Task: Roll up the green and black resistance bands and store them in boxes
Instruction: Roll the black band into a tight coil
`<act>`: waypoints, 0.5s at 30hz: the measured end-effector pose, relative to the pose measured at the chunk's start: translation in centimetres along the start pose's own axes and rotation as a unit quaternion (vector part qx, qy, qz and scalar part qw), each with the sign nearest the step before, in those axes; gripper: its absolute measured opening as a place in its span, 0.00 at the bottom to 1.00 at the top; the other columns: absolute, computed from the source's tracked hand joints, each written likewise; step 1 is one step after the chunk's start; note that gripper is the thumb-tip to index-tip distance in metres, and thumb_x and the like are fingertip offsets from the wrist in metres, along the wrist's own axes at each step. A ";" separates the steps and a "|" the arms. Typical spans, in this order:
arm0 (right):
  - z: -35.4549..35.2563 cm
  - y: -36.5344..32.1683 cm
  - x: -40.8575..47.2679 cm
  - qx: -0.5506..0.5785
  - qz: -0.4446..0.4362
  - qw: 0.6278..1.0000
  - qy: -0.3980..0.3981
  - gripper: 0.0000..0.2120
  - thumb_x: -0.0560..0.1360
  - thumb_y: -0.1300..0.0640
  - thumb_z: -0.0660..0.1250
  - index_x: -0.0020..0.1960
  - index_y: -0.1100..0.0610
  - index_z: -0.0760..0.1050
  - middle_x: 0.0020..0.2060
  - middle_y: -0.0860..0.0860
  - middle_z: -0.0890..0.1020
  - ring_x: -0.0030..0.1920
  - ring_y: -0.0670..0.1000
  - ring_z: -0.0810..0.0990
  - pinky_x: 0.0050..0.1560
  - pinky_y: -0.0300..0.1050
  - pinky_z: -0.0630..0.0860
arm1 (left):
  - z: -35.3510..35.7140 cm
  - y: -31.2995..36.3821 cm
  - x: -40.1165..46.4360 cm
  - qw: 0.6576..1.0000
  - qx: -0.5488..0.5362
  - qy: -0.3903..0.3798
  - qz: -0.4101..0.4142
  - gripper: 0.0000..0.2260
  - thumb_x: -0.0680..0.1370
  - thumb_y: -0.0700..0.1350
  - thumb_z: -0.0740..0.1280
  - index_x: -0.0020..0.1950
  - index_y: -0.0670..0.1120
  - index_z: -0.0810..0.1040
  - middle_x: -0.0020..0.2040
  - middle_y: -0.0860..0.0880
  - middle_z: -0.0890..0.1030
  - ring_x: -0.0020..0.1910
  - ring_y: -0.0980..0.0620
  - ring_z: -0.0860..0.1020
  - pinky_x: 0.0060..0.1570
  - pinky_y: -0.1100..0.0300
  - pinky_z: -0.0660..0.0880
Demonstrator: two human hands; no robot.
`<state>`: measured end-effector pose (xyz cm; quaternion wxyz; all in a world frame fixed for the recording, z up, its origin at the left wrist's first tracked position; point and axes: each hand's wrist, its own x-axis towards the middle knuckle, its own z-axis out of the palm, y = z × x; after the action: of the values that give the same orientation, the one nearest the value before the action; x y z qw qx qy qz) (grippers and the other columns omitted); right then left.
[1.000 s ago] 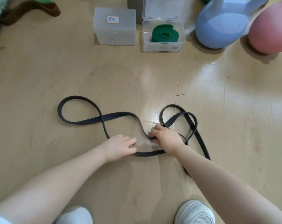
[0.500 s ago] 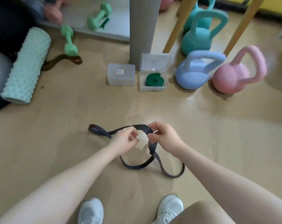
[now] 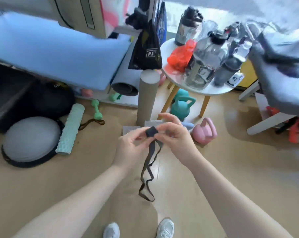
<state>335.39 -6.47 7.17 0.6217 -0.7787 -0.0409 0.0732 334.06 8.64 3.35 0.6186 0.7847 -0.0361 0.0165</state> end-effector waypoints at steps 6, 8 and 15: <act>-0.5 -11.5 0.4 0.099 -0.079 0.991 0.032 0.08 0.71 0.71 0.67 0.41 0.60 0.77 0.42 0.50 0.82 0.42 0.44 0.81 0.44 0.37 0.78 | -3.6 11.9 1.3 0.994 -0.051 0.031 0.097 0.09 0.77 0.43 0.66 0.49 0.58 0.78 0.40 0.65 0.82 0.42 0.64 0.80 0.44 0.69 0.75; -0.3 -14.3 0.6 0.114 -0.113 0.986 0.055 0.09 0.70 0.71 0.68 0.41 0.58 0.74 0.37 0.49 0.81 0.37 0.42 0.79 0.42 0.35 0.77 | -4.3 14.4 1.6 0.988 -0.079 0.059 0.119 0.06 0.76 0.42 0.65 0.48 0.53 0.77 0.39 0.60 0.82 0.41 0.64 0.80 0.42 0.70 0.74; 0.4 -19.4 1.0 0.140 -0.163 0.976 0.036 0.13 0.73 0.71 0.64 0.56 0.61 0.77 0.33 0.46 0.81 0.33 0.40 0.77 0.37 0.30 0.72 | -6.8 17.3 1.9 0.989 -0.091 0.012 0.116 0.12 0.73 0.36 0.68 0.47 0.53 0.72 0.42 0.54 0.82 0.43 0.58 0.81 0.47 0.64 0.77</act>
<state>336.82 -1.62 25.91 0.7292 -0.6691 -0.1338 -0.0521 334.80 11.22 21.81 0.6819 0.7153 -0.1204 0.0942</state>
